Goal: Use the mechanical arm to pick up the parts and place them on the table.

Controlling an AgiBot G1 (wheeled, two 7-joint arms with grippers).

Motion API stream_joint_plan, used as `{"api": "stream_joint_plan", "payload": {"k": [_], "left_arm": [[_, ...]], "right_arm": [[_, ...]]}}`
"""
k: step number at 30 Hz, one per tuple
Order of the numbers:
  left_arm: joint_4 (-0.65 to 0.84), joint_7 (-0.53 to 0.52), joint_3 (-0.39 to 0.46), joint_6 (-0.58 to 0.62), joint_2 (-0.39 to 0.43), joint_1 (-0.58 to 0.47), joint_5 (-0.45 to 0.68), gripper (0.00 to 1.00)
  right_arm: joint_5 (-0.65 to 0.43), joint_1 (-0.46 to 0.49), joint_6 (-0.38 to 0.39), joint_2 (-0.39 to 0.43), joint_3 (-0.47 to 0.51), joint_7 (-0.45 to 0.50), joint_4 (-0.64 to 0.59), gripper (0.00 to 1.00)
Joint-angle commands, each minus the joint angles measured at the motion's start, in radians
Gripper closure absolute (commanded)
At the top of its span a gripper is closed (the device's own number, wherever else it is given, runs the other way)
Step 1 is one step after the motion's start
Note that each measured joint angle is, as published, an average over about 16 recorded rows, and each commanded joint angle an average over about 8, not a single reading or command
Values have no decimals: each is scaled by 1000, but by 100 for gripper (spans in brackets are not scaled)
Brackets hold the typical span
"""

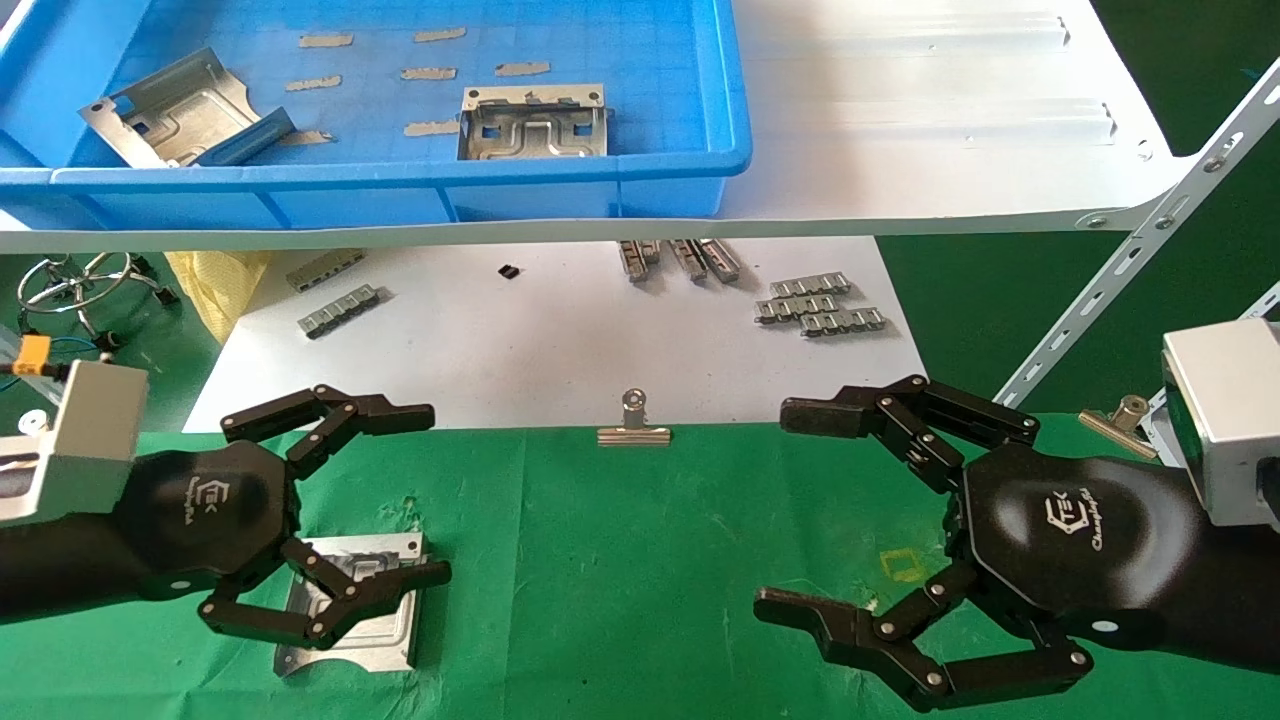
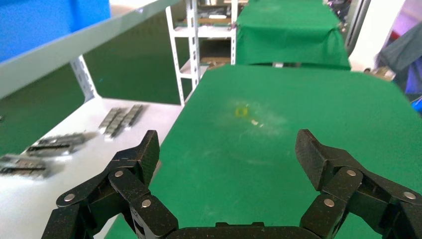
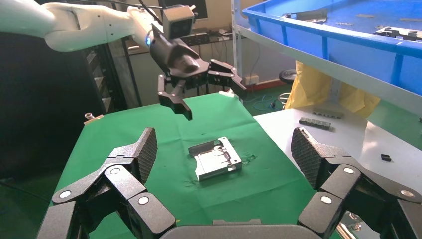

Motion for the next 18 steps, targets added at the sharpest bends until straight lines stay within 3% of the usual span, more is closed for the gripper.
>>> {"api": "stream_joint_plan", "payload": {"k": [1, 18], "left_arm": [[-33, -28, -20, -4, -3, 15, -4, 0], [-307, -256, -187, -33, -30, 138, -32, 0]], "right_arm": [[0, 0, 0, 0, 0, 0, 0, 0], [0, 0, 0, 0, 0, 0, 0, 0]]}}
